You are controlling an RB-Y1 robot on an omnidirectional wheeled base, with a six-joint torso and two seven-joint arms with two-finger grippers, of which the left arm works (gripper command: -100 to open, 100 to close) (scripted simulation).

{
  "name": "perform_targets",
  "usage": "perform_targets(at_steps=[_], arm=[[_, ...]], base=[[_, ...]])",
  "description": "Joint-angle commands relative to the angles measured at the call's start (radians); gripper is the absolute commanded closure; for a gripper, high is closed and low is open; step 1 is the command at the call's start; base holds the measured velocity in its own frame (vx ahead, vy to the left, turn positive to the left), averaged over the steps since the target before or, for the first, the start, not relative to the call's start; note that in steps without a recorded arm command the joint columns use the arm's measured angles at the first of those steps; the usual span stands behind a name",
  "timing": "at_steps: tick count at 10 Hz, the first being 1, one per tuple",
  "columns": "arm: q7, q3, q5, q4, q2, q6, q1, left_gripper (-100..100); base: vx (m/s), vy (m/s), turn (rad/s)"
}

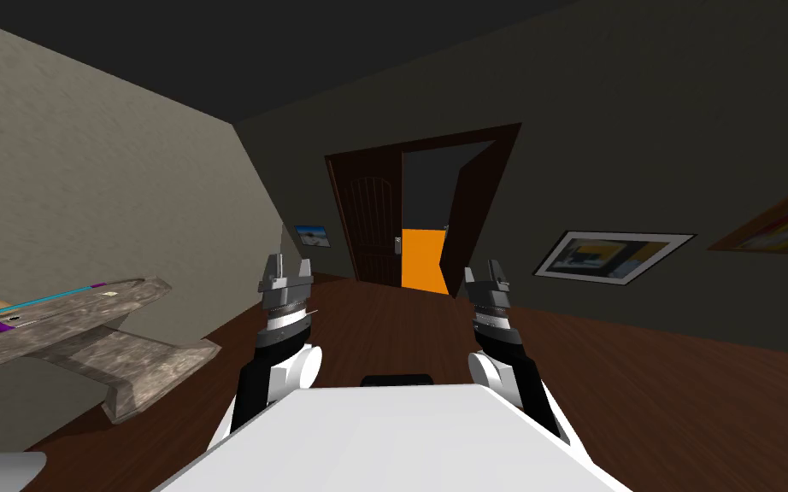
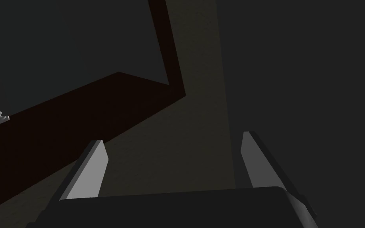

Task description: Push the door open

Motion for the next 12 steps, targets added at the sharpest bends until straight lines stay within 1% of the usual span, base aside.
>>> perform_targets(at_steps=[1, 2, 3, 6, 7, 12], arm=[[0.000, 0.000, 0.000, 0.036, 0.011, 0.001, -0.020, -100], [0.001, 0.000, 0.000, 0.050, 0.015, 0.001, -0.028, -100], [0.001, 0.000, 0.000, 0.078, 0.023, 0.002, -0.043, -100], [0.002, 0.000, 0.000, 0.133, 0.036, 0.003, -0.074, -100], [0.002, 0.000, -0.001, 0.174, 0.045, 0.004, -0.097, -100], [0.004, 0.000, -0.001, 0.303, 0.068, 0.007, -0.168, -100]], base=[[0.045, -0.004, -0.021], [0.098, -0.006, -0.013], [0.104, -0.011, -0.014], [0.090, -0.013, -0.013], [0.107, -0.023, -0.025], [0.101, -0.008, -0.018]])
